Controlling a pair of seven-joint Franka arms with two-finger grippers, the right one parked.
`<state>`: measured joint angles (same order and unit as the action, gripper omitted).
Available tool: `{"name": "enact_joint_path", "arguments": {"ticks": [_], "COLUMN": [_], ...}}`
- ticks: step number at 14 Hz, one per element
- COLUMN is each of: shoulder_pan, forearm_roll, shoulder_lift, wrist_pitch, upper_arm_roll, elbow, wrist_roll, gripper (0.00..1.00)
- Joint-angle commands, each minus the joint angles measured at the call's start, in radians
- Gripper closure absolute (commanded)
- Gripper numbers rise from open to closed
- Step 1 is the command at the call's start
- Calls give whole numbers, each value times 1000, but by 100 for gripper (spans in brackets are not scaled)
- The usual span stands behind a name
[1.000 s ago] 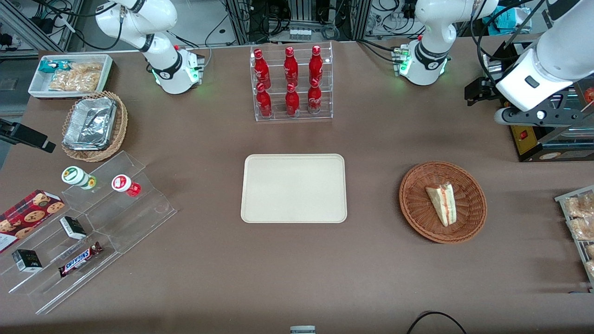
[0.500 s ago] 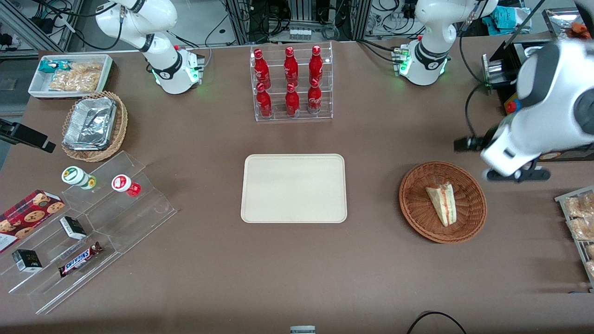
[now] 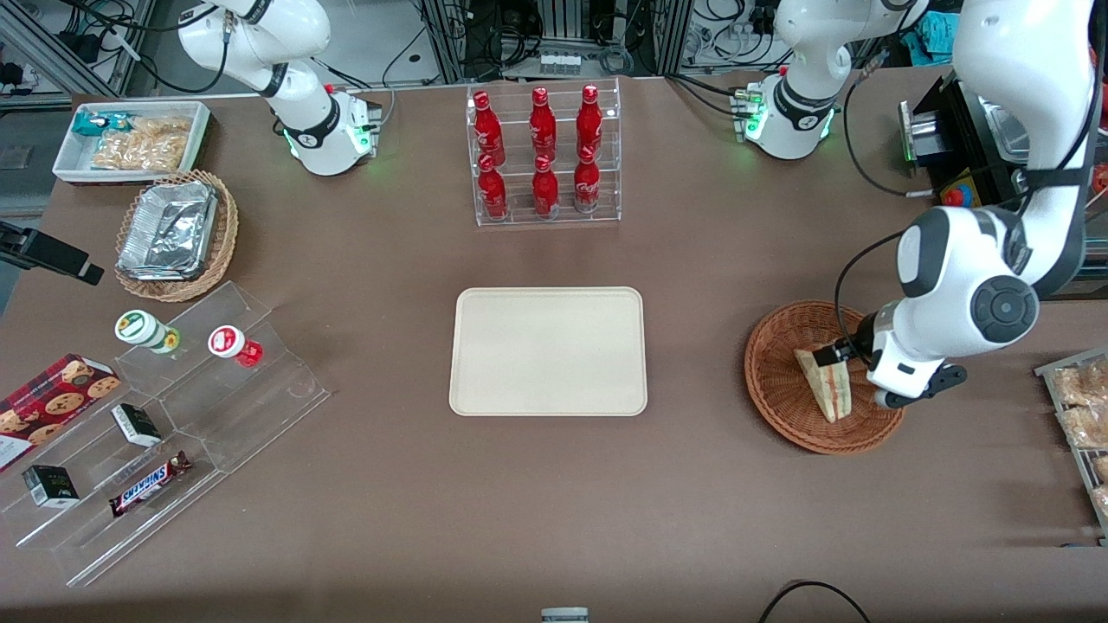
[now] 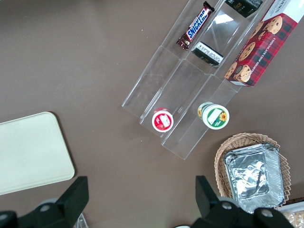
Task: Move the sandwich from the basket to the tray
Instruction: 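Move the left gripper down over the sandwich in the wicker basket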
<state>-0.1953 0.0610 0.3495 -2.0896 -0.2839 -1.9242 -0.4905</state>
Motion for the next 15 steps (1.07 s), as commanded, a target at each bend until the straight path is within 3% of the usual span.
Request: {"name": "enact_joint_path", "arguments": {"ticks": [1, 7, 8, 9, 10, 15], "shoulder_pan": [-21, -21, -21, -21, -22, -52], "forearm_roll": [8, 11, 11, 13, 13, 13], "shoulder_lift": [20, 94, 94, 88, 85, 59], "wrist_pitch": [-125, -222, -224, -216, -204, -158], "upper_arm_roll": [-11, -12, -11, -11, -11, -11], "elbow": [-64, -71, -71, -70, -68, -59], "wrist_roll": [-36, -53, -50, -39, -31, 72], "gripper": [0, 2, 25, 54, 71, 84]}}
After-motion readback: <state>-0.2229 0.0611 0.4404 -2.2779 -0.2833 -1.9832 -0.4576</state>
